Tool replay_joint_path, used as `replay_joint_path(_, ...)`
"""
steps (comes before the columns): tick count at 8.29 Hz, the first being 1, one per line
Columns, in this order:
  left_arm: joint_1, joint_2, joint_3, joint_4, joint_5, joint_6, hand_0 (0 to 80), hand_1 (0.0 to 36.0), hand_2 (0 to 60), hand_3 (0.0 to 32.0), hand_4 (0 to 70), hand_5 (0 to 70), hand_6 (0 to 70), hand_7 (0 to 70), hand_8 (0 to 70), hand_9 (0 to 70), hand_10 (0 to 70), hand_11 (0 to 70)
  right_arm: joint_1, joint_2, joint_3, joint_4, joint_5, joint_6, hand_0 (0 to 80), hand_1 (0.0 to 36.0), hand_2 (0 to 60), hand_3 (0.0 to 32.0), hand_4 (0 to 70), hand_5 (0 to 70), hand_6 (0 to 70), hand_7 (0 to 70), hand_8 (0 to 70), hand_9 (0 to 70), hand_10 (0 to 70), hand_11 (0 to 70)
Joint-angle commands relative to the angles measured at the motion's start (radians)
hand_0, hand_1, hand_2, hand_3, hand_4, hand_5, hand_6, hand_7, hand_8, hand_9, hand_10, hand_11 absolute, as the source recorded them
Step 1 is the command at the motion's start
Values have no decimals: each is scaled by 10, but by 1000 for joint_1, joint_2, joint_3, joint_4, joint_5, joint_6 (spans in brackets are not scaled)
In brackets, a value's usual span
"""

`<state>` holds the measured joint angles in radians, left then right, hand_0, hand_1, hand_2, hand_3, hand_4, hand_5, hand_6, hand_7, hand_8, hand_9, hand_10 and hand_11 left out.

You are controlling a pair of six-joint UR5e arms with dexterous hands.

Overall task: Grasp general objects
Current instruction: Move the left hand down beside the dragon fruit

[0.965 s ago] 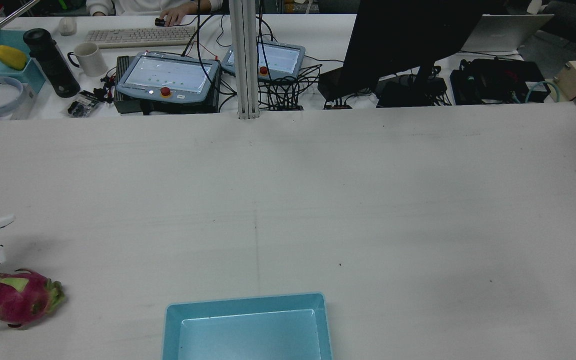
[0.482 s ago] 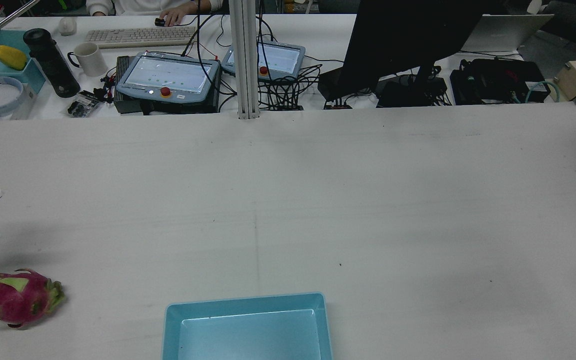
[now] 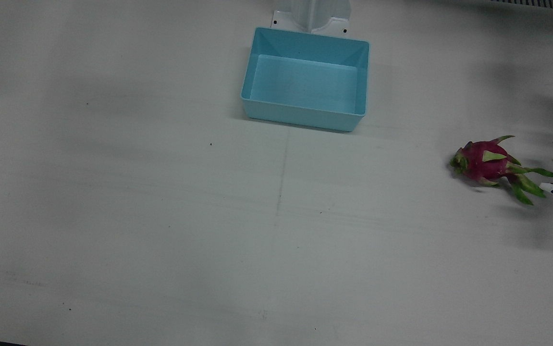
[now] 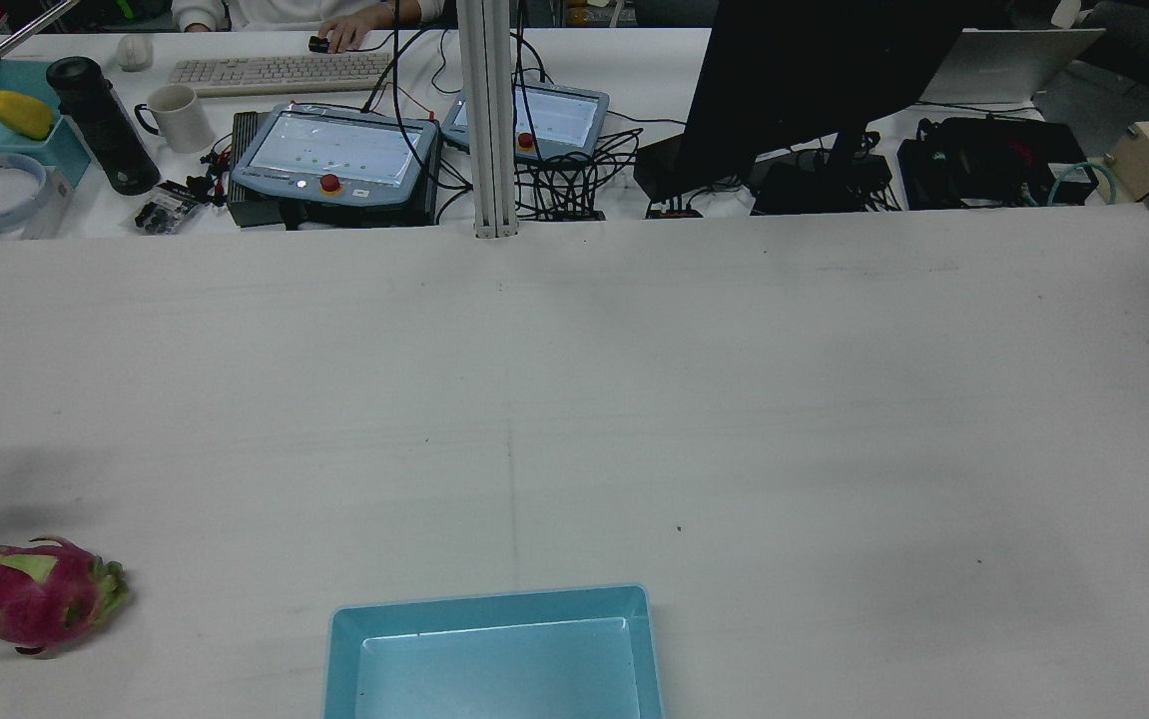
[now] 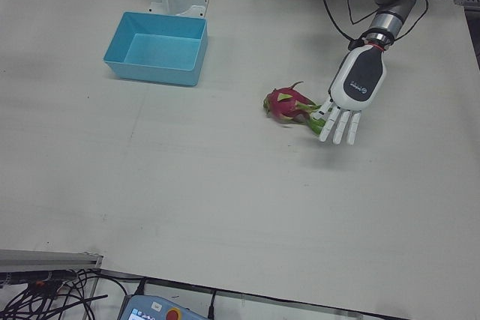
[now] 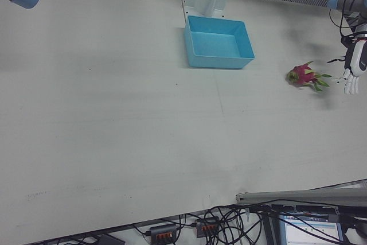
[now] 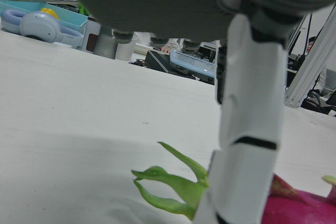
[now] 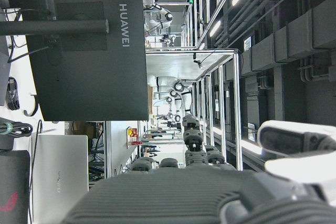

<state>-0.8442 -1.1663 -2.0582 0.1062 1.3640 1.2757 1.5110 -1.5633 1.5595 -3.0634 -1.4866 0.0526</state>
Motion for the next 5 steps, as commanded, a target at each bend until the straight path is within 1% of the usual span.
replay_joint_path(1,58,4,6,-214,172,163,588,262,70,140,0,0,0,40,0,0,0,0,0,0,1,0,0,0,0,0,0,0,0,0,0,0,0,0,0,0)
replay_joint_path(2,68,5,6,-232,170,280,589,266,91,172,0,0,0,39,0,0,0,0,0,0,-1,0,0,1,0,0,0,0,0,0,0,0,0,0,0,0)
replay_joint_path(3,70,5,6,-250,90,287,599,281,121,168,0,0,0,44,0,0,0,0,0,-1,-1,0,0,1,0,0,0,0,0,0,0,0,0,0,0,0)
replay_joint_path(4,76,5,4,-247,-28,281,642,303,92,142,0,8,0,62,0,0,0,0,0,-1,-1,0,0,1,0,0,0,0,0,0,0,0,0,0,0,0)
replay_joint_path(5,95,4,6,-238,-72,218,700,313,70,126,0,23,0,73,0,0,0,6,0,0,-1,0,0,1,0,0,0,0,0,0,0,0,0,0,0,0)
